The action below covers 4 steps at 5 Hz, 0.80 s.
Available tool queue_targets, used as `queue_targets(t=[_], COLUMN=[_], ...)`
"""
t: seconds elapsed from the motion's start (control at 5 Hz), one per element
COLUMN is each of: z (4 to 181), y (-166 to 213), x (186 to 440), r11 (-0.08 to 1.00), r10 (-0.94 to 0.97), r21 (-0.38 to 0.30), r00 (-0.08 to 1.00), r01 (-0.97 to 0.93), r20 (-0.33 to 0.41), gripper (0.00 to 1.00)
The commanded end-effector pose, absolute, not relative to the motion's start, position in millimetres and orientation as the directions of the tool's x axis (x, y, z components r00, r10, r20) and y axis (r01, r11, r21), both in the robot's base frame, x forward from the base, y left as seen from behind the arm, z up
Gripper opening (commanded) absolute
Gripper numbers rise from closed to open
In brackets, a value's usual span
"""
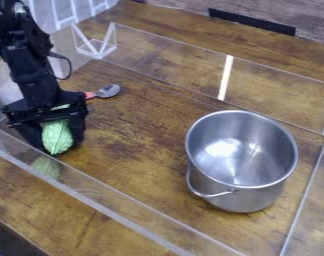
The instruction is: Put the green object in the silver pot
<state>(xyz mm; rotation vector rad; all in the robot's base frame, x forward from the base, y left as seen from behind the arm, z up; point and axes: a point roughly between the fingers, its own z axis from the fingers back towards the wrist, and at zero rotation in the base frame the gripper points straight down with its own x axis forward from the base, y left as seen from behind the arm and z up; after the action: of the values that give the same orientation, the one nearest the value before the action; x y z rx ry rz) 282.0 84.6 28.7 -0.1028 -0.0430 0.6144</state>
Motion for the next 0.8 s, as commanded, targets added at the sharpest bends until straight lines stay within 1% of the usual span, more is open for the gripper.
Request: queue_targets(t=[0.0,0.4,0.6], z=[47.6,58.2,57.5], y=[78.1,69.7,63.6], x=[292.3,303.1,302.6], r11=[0.793,0.817,0.845], r10=[0.606,0.571,0.527], r21=[-0.120,-0.138,-0.137], r00=[0.793,0.819,0.847], r01=[-0.598,-0.560,-0.516], r20=[0.054,0.061,0.062], gripper=[1.00,1.00,0.00])
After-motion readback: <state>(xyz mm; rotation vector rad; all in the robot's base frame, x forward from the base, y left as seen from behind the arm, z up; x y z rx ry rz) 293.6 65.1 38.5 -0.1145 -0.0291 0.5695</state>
